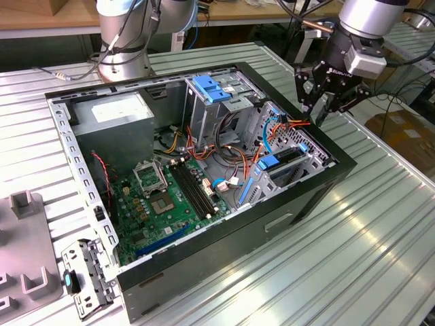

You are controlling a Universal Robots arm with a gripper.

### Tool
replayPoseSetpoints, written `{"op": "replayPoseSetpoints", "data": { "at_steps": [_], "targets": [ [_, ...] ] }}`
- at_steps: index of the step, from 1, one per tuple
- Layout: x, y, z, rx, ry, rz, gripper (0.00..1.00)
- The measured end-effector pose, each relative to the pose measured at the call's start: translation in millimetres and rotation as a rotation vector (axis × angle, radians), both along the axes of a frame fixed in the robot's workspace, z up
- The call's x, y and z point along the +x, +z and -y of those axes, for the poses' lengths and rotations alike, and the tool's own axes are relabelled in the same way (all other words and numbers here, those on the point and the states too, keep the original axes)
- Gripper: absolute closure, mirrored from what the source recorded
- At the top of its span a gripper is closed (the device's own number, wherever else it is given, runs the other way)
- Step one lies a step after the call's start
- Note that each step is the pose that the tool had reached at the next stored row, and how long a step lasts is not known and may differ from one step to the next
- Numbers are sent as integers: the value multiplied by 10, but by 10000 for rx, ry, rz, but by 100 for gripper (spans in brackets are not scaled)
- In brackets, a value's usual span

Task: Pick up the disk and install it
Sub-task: 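Insert the first disk wire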

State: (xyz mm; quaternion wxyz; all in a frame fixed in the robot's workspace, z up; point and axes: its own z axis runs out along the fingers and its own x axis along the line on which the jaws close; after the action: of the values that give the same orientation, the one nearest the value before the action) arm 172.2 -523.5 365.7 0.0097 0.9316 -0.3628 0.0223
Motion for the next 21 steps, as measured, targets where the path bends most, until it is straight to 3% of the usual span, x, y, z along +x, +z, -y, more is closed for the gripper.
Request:
{"op": "replayPoseSetpoints", "data": {
  "at_steps": [1,2,4,5,9,14,18,21],
  "targets": [
    [0,37,0,-1,0,0,83],
    [0,125,0,3,0,0,83],
    [-64,102,0,0,-506,0,83],
    [-139,100,0,0,-611,0,83],
    [-162,98,1,0,-849,0,83],
    [-162,95,0,-1,-1580,0,83],
    [-230,94,0,0,-1691,0,83],
    [-233,92,0,-1,-2168,0,83]
  ]
}}
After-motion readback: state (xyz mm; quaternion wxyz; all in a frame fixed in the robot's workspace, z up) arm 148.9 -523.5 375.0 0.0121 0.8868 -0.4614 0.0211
